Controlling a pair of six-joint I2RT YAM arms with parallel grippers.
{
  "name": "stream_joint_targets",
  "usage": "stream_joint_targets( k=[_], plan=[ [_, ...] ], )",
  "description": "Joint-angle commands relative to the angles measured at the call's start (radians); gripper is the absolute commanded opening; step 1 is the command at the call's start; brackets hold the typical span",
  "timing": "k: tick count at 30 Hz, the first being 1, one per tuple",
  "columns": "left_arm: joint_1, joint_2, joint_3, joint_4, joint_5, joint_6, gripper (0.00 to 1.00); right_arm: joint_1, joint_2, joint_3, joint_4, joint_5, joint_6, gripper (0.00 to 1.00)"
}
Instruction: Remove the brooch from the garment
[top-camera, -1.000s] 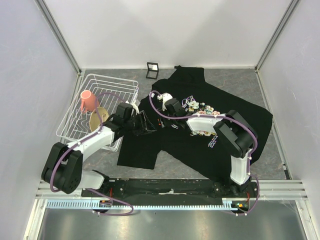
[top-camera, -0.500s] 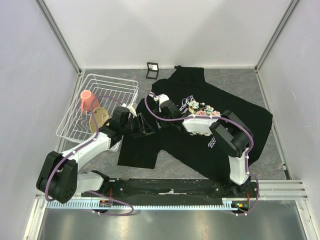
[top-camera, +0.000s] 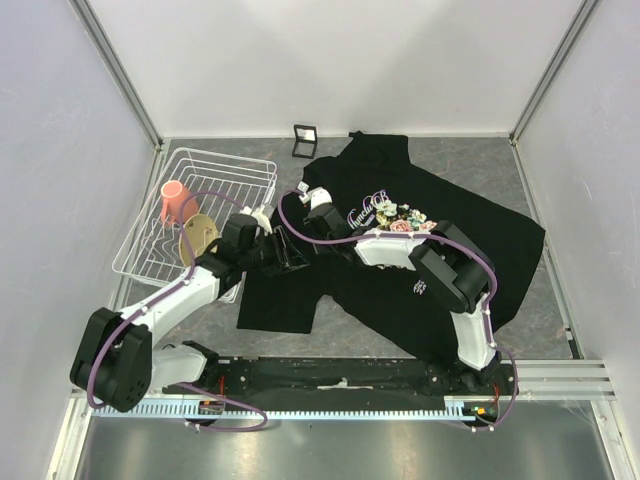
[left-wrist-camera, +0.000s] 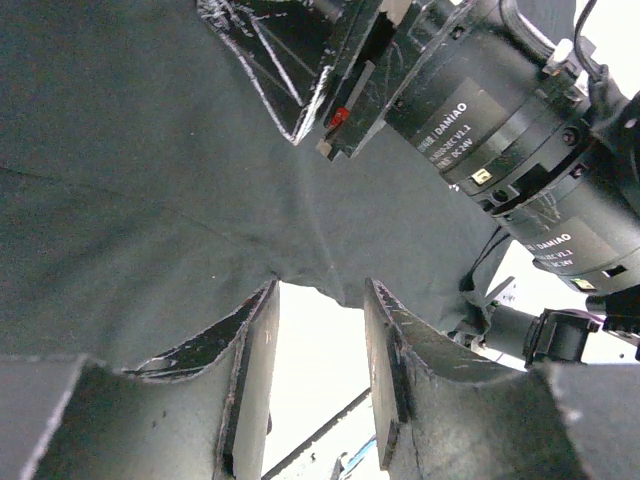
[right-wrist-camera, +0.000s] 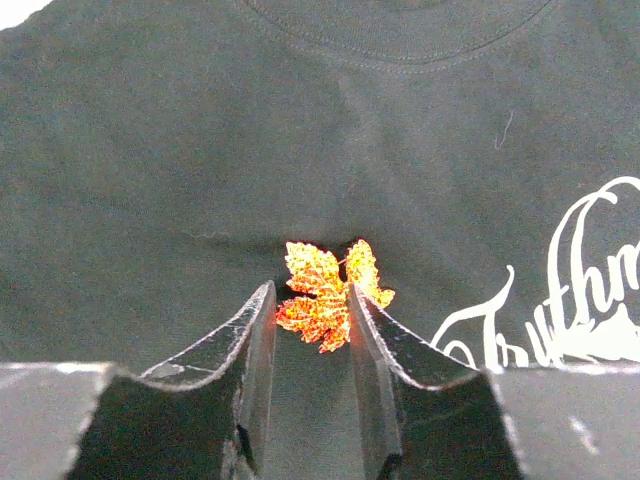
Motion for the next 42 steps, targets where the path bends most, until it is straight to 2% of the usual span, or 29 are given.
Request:
stream_joint_targets(
  k=[1,3,14,19,22,26,30,32,42],
  plan=[
    [-0.004,-0.018,-0.003,0.012,-0.035,0.005,0.46,0.0,0.031,0.001,-0.075,0.042,0.01,0.37],
    [-0.003,0.001,-0.001,0.019,-0.036,0.007,0.46,0.0,0.028,-0.002,-0.075,0.03,0.013,0.32],
    [-0.003,0.154,0.089,0.035,-0.033,0.033,0.46,-0.003,-0.079,-0.055,-0.08,0.004,0.087,0.22],
    [-0.003,0.168,0.089,0.045,-0.019,0.027,0.46,-0.004,-0.118,-0.042,-0.138,0.039,0.111,0.21],
    [-0.003,0.173,0.072,0.056,-0.028,0.03,0.46,-0.007,-0.097,0.013,-0.189,0.065,0.159,0.22],
    [-0.003,0.164,0.057,0.035,-0.056,0.025,0.44,-0.007,-0.021,0.15,-0.307,0.088,0.214,0.43],
    [-0.001,0.147,0.013,0.055,-0.082,0.002,0.44,0.009,0.011,0.201,-0.331,0.102,0.223,0.53],
    [-0.003,0.148,0.004,0.081,-0.091,-0.007,0.44,0.022,0.017,0.211,-0.335,0.111,0.219,0.55],
    [-0.001,0.168,-0.066,0.127,-0.096,-0.026,0.43,0.031,0.097,0.268,-0.364,0.172,0.216,0.54]
  ],
)
